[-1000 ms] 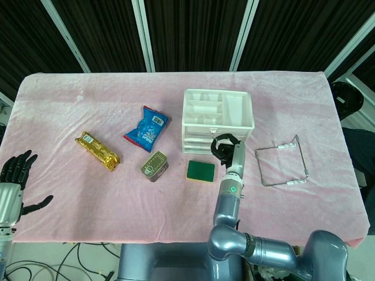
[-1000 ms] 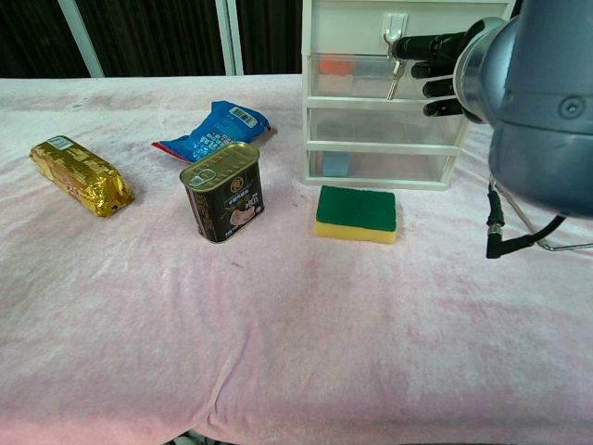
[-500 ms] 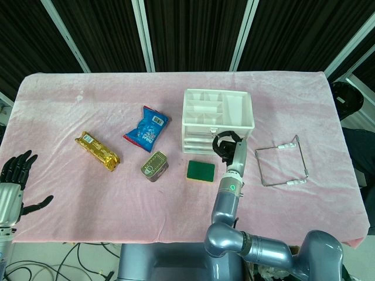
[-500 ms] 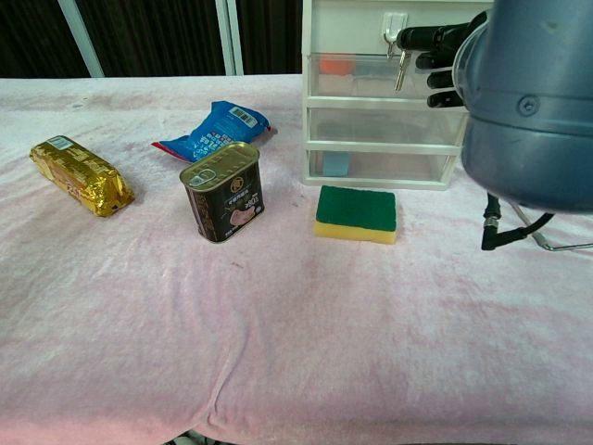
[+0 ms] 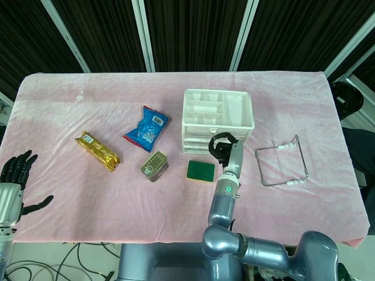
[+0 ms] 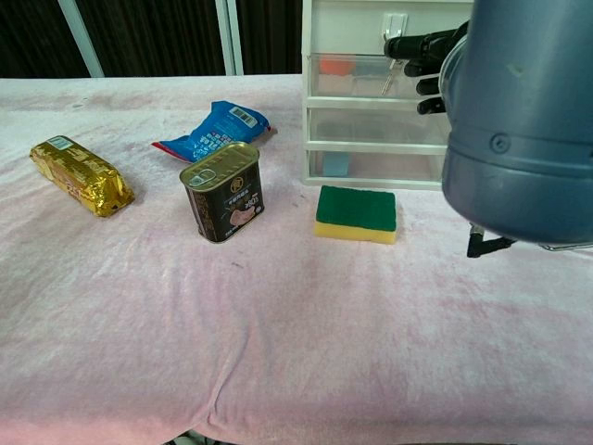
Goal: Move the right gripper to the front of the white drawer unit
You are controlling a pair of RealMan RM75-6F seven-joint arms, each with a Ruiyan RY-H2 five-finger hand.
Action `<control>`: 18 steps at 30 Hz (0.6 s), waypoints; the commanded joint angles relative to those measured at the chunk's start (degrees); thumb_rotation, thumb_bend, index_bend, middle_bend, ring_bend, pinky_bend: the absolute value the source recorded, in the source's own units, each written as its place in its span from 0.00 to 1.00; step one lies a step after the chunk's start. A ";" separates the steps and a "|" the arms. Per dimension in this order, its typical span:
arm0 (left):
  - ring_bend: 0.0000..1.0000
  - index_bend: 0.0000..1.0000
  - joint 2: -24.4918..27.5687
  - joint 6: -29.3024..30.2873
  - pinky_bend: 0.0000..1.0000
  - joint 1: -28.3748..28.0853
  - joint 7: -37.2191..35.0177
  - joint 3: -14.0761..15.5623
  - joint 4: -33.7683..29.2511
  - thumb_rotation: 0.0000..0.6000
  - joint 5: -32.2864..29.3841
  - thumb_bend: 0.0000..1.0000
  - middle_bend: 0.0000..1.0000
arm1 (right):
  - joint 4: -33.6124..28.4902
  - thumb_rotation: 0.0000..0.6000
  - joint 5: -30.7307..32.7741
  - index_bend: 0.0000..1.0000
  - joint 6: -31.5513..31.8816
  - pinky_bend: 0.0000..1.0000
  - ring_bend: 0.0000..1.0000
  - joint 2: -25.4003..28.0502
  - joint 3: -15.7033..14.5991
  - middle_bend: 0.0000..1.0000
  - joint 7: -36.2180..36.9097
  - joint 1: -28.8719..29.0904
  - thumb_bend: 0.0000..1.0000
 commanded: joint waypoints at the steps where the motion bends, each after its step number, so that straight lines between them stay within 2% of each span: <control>1: 0.00 0.00 0.01 -0.05 0.00 0.00 -0.02 -0.02 -0.01 1.00 -0.08 0.03 0.00 | 0.30 1.00 -0.98 0.61 -0.61 0.84 1.00 -0.32 -1.45 0.89 -0.36 -0.37 0.46; 5: 0.00 0.00 -0.04 -0.09 0.00 -0.01 0.06 -0.04 0.02 1.00 -0.14 0.03 0.00 | 0.27 1.00 -1.59 0.55 -1.17 0.84 1.00 -0.59 -2.34 0.89 -0.88 -0.73 0.40; 18: 0.00 0.00 -0.01 -0.14 0.00 0.02 -0.07 -0.10 -0.19 1.00 -0.32 0.03 0.00 | 0.40 1.00 -5.02 0.51 -1.94 0.84 1.00 -1.18 -3.84 0.89 -1.70 -0.87 0.39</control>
